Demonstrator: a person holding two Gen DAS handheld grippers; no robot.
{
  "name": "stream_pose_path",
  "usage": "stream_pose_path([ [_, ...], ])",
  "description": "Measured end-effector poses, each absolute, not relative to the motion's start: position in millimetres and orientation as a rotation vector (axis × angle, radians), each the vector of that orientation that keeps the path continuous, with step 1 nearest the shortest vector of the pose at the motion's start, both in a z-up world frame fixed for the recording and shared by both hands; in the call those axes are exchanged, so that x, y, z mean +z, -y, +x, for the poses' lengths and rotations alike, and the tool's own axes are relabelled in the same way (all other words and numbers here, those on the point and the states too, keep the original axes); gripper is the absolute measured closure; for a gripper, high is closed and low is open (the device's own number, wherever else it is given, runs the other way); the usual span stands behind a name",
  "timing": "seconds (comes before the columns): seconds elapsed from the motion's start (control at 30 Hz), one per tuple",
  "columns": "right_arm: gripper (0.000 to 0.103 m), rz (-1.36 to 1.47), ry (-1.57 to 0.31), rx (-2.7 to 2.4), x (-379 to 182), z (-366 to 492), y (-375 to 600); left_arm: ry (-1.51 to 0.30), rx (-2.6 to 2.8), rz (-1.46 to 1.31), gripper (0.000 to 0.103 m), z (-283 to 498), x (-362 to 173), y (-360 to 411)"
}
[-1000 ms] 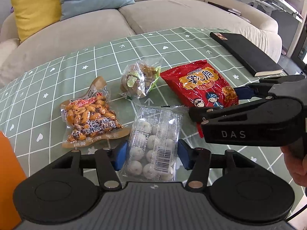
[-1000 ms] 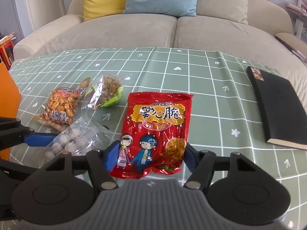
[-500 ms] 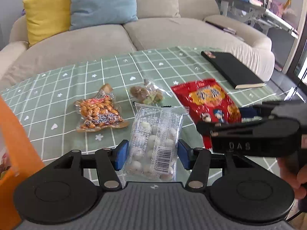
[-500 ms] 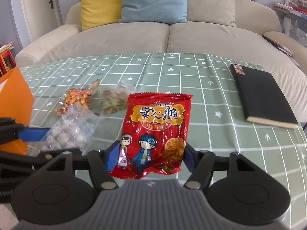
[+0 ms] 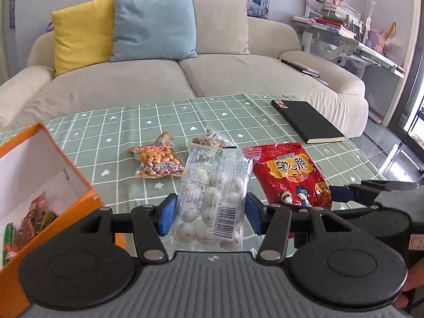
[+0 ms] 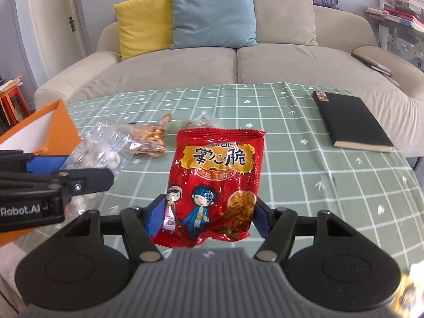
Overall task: Organize snacks
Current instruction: 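Carry the egg-ball tray and red crispy bag into the orange box and release both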
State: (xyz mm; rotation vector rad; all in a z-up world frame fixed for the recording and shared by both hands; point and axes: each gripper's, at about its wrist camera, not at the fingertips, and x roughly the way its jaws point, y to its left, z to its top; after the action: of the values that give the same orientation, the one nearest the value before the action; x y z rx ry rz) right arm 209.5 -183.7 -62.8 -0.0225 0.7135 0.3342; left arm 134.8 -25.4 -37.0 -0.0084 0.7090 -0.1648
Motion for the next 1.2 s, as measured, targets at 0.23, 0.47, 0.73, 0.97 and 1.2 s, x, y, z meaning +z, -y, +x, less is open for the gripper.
stream_pose_path([
  [0.23,0.038,-0.039,-0.692,0.349,-53.7,182.6,166.6,-0.722,-0.106,-0.036,0.041,117.0,-24.6,-0.7],
  [0.47,0.038,-0.067,-0.632,0.417,-28.3,171.4,136.1,-0.688,-0.016,-0.047,0.041,106.3,-3.0,-32.7],
  [0.73,0.038,-0.118,-0.563,0.564,8.3,171.3,81.3,-0.695,0.115,-0.044,0.041,103.5,11.1,-76.7],
  [0.97,0.038,-0.213,-0.566,0.695,23.0,182.2,14.5,-0.733,0.264,-0.071,0.041,102.6,13.3,-129.9],
  [1.2,0.038,-0.350,-0.642,0.823,20.8,196.4,-60.2,-0.833,0.401,-0.103,0.040,97.1,-0.4,-184.3],
])
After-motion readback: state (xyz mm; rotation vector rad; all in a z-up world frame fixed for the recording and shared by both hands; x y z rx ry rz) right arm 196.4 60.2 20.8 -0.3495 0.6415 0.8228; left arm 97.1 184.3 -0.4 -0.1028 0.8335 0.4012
